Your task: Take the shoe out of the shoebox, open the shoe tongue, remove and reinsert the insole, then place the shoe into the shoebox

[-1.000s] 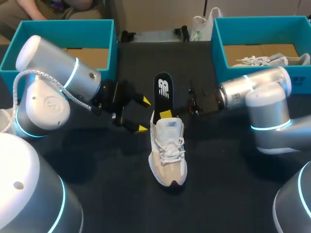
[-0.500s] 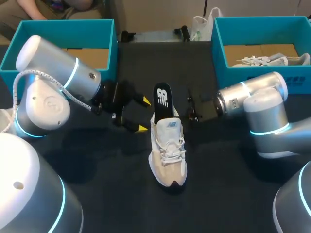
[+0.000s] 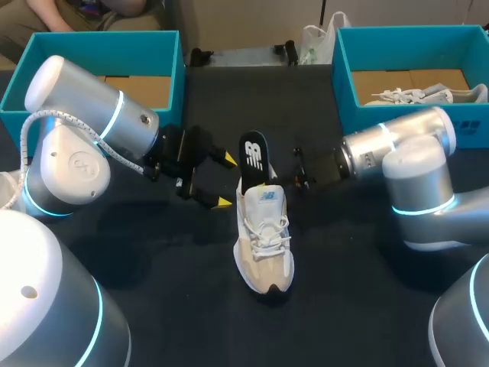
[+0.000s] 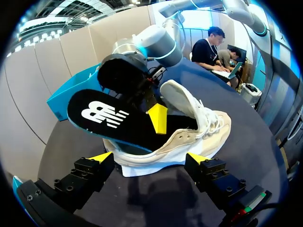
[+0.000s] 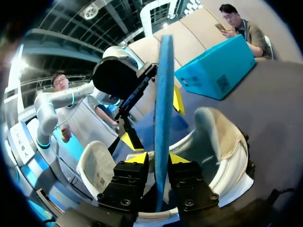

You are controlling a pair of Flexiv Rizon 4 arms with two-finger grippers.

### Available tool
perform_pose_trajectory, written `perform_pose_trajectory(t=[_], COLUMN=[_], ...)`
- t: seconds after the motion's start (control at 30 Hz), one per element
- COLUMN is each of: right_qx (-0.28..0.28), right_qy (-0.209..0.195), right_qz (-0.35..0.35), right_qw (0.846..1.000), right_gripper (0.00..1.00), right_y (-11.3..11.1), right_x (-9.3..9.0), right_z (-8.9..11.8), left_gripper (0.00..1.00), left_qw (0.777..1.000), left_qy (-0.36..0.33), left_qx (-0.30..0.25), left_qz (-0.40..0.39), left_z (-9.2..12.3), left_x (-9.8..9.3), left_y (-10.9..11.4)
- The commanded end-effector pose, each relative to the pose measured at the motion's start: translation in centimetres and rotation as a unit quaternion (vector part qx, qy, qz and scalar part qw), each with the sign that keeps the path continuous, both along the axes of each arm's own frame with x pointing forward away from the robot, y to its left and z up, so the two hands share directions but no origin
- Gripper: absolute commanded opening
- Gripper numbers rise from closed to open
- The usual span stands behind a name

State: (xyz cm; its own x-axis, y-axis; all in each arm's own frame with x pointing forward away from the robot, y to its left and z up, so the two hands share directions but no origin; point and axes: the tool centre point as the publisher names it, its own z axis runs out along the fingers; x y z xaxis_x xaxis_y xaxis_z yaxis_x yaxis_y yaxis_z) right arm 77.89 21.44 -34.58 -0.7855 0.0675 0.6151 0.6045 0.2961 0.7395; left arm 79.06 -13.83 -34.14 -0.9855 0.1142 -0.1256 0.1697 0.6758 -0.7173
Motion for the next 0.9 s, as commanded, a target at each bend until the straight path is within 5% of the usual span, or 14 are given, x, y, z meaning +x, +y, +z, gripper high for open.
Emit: perform_pose_trajectory(t=[0.03,0.5,0.6,0.73,0.9], right_qx=[-0.011,-0.028,-0.027,-0.025,-0.026], right_qy=[-0.002,0.010,0.012,0.012,0.020], right_qz=[0.011,0.022,0.022,0.035,0.052], right_qw=[1.000,0.999,0.999,0.999,0.998], right_gripper=[0.29,0.31,0.24,0.00,0.00], right_y=[0.3,-1.2,-1.1,-0.6,-0.4], right_x=[0.7,1.6,1.8,2.2,1.9], right_z=[1.1,1.1,1.0,1.1,0.6], left_gripper=[1.00,1.00,1.00,1.00,1.00], left_qw=[1.000,1.000,1.000,1.000,1.000], left_qy=[0.000,0.000,0.000,0.000,0.000], left_qx=[0.003,0.003,0.003,0.003,0.003], left_qz=[0.000,0.000,0.000,0.000,0.000], left_z=[0.0,0.0,0.0,0.0,0.0], left_x=[0.1,0.1,0.1,0.1,0.1], left_y=[-0.1,-0.1,-0.1,-0.1,-0.1])
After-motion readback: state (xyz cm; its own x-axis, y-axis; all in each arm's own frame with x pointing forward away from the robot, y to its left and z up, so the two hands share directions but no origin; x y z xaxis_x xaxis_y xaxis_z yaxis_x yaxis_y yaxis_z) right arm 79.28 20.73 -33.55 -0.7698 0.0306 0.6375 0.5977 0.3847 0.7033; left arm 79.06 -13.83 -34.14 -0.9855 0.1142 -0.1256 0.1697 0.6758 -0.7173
